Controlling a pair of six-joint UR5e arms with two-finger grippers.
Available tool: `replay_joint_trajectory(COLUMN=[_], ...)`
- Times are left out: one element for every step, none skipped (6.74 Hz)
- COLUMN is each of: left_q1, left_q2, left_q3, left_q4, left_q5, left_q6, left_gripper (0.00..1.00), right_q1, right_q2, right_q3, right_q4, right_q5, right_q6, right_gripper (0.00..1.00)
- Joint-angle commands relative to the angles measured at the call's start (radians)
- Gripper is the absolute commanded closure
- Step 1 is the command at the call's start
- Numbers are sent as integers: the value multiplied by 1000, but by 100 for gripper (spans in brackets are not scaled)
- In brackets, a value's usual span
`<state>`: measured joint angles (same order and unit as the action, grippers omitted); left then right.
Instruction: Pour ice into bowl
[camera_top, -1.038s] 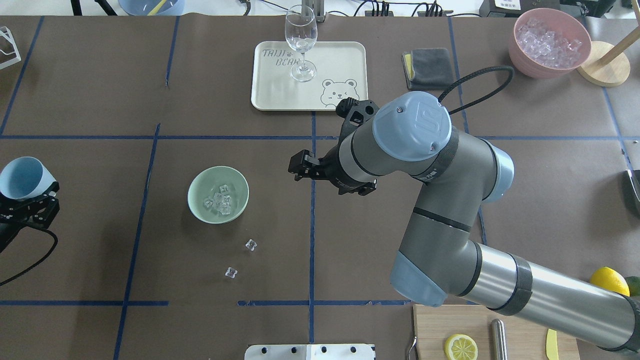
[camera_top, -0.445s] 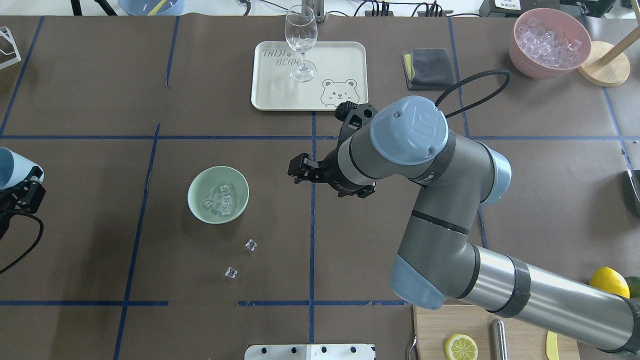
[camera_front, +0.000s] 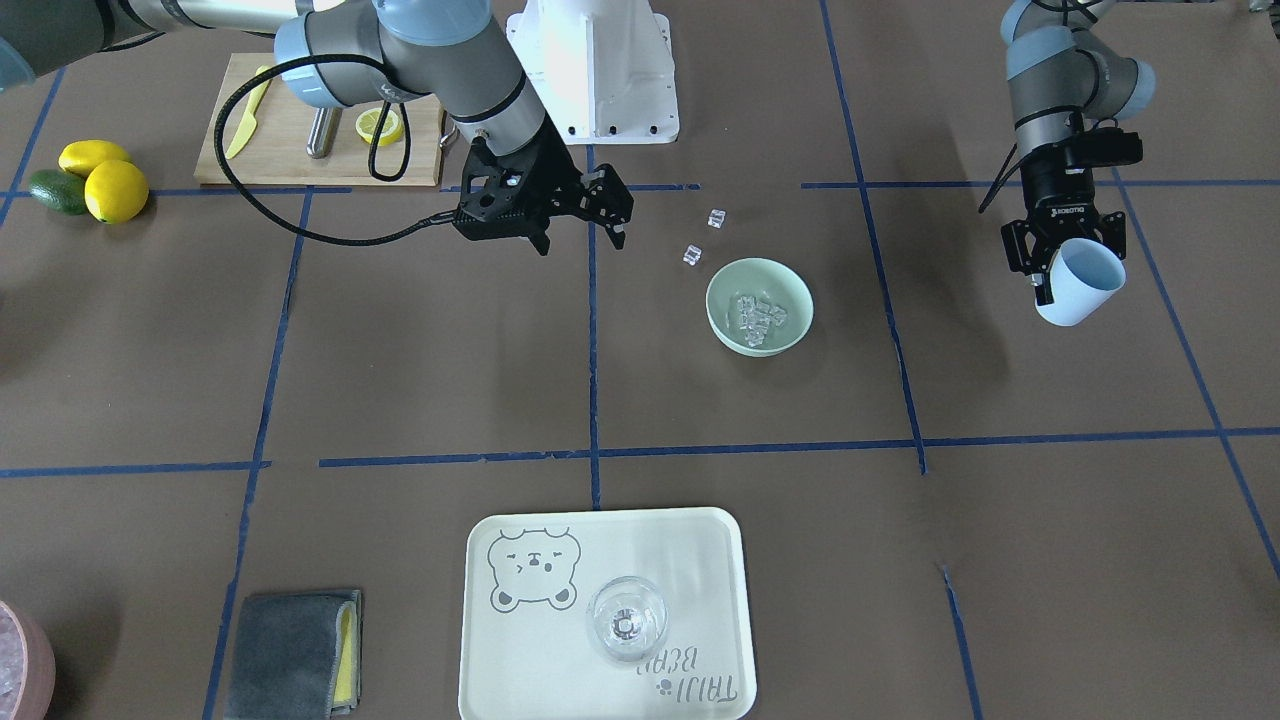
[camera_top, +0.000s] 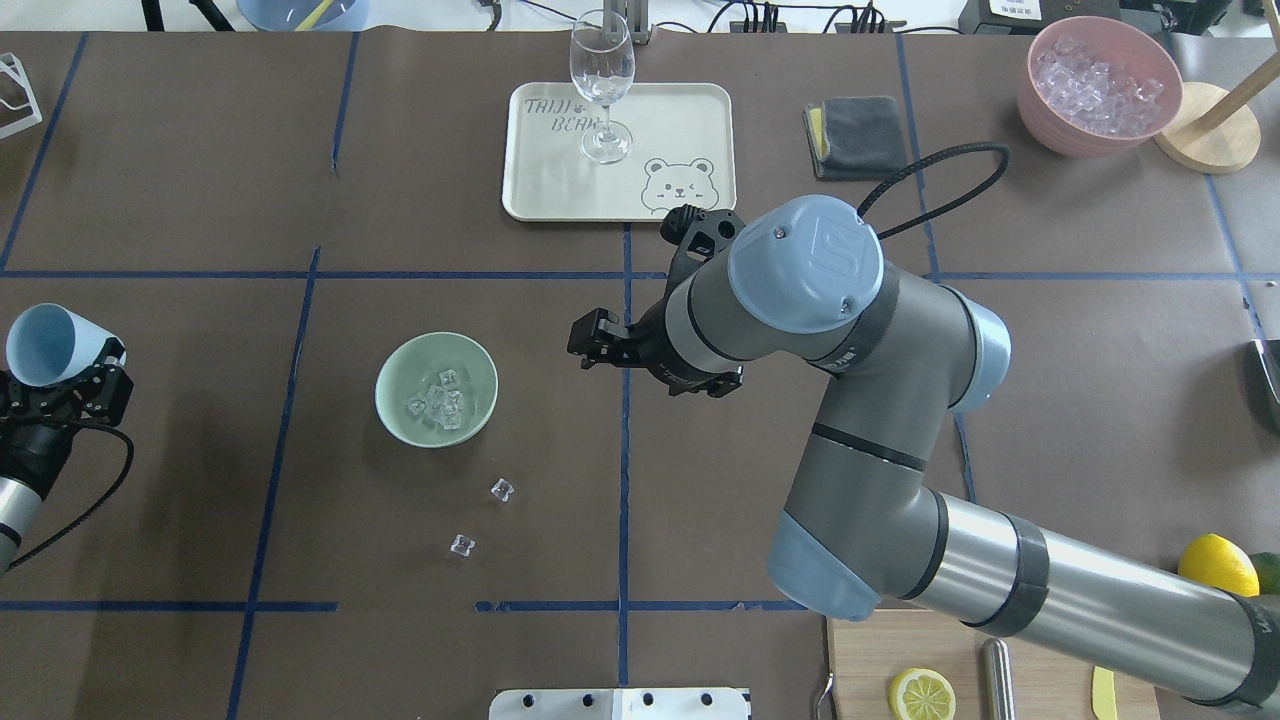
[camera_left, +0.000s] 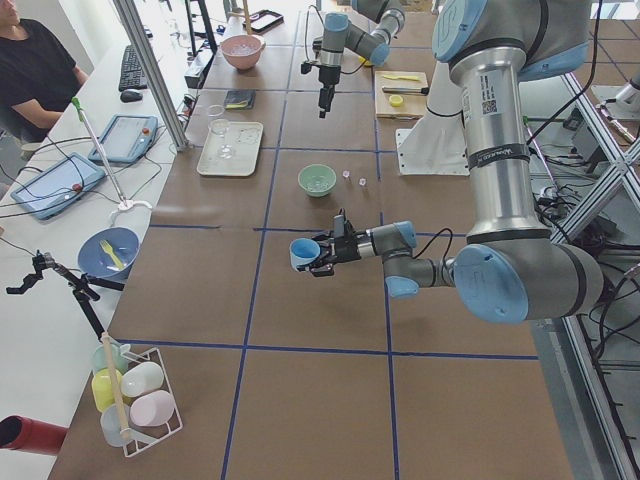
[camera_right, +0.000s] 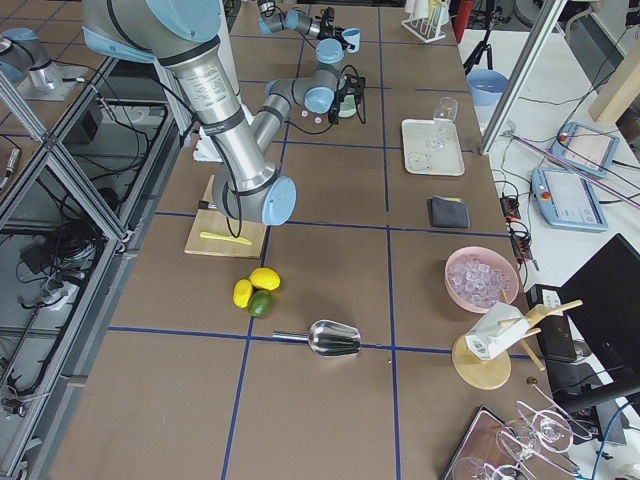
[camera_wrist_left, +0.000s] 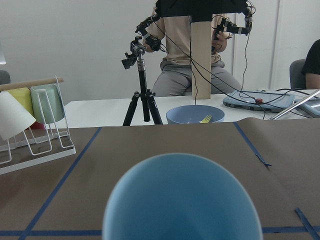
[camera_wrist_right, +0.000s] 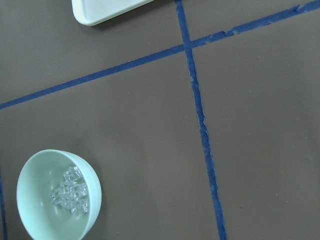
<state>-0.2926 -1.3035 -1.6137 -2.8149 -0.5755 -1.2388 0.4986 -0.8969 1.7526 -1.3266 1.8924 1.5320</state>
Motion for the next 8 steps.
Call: replay_joint_trajectory(left_q1=[4, 6, 6, 6, 6, 6, 6, 4], left_q2=[-19, -19, -19, -19, -19, -19, -19, -19], left_q3=[35, 56, 63, 66, 63, 60, 52, 25], left_q4=[2, 3, 3, 2, 0, 0, -8, -12], left_q5=[-39, -52, -72, -101, -130, -135, -148, -161], left_q6=[16, 19, 56, 71, 71, 73, 71, 71], left_gripper=[100, 100, 100, 100, 100, 100, 100, 100], right_q1=[-40, -51, -52, -52, -57, -75, -98, -107], right_q2=[164, 203, 228, 265, 338, 375, 377, 386], right_q3=[-213, -272, -307, -358, -460, -522, -539, -565], right_q4=[-6, -5, -3, -3, -5, -3, -2, 0], right_q5=[-56, -59, -61, -62, -62, -64, -96, -105], right_q6=[7, 13, 16, 13, 11, 7, -6, -9], right_gripper=[0, 0, 0, 0, 0, 0, 1, 3])
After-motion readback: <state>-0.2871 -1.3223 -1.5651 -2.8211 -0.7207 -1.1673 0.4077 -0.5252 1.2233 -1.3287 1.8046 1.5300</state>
